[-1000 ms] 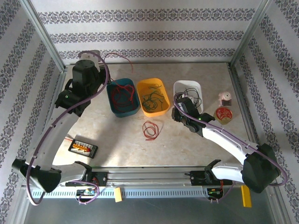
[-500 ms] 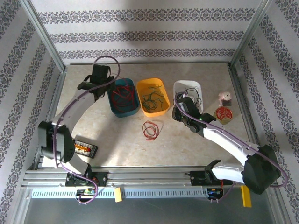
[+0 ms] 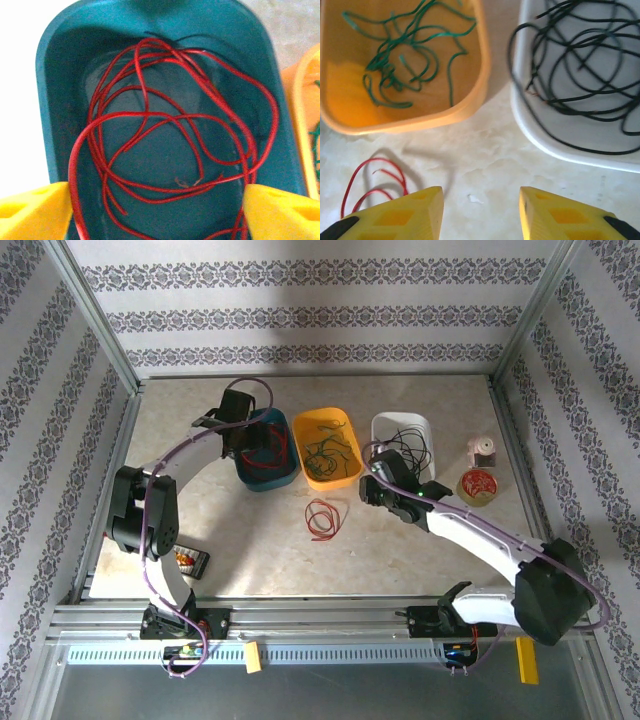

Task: Untangle the cables

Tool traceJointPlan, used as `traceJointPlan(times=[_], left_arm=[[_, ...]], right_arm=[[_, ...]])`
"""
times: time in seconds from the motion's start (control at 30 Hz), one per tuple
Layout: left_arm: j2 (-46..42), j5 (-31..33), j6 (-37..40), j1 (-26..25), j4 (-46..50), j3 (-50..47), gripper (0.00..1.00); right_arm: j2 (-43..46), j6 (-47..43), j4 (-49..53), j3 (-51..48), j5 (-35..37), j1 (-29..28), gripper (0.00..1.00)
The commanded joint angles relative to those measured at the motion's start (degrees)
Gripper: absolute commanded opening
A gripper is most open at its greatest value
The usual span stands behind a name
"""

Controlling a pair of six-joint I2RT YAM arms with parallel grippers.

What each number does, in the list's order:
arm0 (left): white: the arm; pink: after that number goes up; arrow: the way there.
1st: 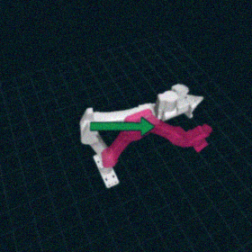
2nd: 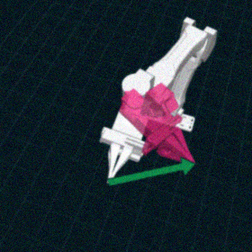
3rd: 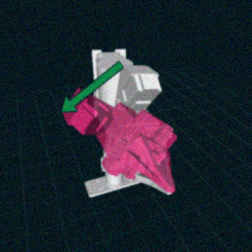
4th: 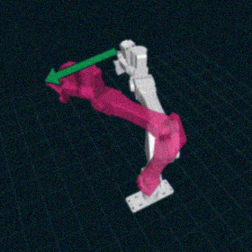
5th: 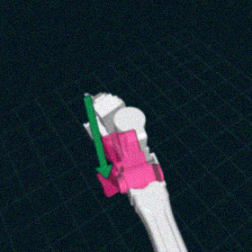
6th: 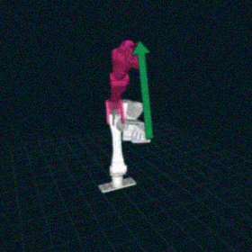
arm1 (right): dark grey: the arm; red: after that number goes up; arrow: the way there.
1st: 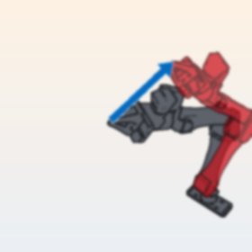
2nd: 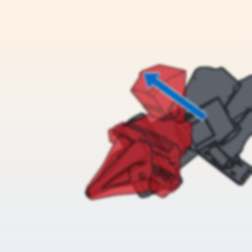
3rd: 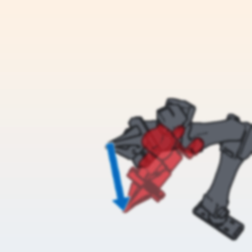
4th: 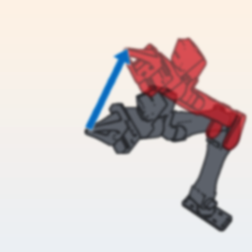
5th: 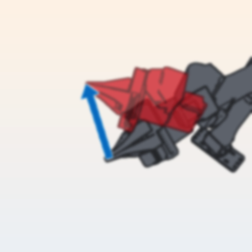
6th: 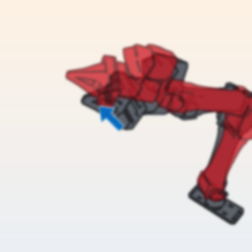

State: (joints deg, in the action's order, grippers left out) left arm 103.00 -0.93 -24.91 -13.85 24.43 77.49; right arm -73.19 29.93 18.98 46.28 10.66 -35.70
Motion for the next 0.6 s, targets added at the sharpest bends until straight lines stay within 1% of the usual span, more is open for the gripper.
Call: traceJointPlan(times=[0.0,0.1,0.13,0.2,0.27,0.3,0.37,0.43,0.57], left_arm=[[-5.0,3.4,3.0,-1.4,-0.2,2.6,0.94],[-8.2,5.9,7.5,-3.8,0.1,3.5,1.00],[-8.3,6.3,8.4,-4.2,1.2,4.4,1.00],[-7.6,6.6,7.9,-4.4,5.0,6.7,0.99],[-7.7,6.0,7.5,-4.4,6.2,7.0,0.99],[-8.3,4.8,7.3,-4.4,5.9,6.5,1.00],[-9.7,0.4,7.1,-4.6,4.4,4.3,1.00],[-11.5,-3.4,7.8,-5.8,3.4,1.6,0.99],[-15.2,-6.9,10.0,-12.0,1.5,-6.0,0.99]], right_arm=[[-1.9,-4.7,0.1,2.2,-3.1,-2.9,0.45],[-4.2,-6.8,0.5,2.8,-5.3,-5.3,0.45],[-4.9,-7.1,0.5,3.0,-6.1,-5.9,0.45],[-6.8,-7.7,0.5,3.4,-7.7,-7.0,0.45],[-8.3,-8.0,0.7,4.0,-8.3,-7.7,0.45],[-9.1,-8.1,0.7,4.4,-8.7,-8.0,0.45],[-10.3,-7.8,0.7,4.8,-8.7,-8.2,0.44],[-11.4,-7.5,0.5,5.0,-8.4,-8.2,0.44],[-14.6,-7.1,0.3,6.0,-9.0,-8.1,0.42]])
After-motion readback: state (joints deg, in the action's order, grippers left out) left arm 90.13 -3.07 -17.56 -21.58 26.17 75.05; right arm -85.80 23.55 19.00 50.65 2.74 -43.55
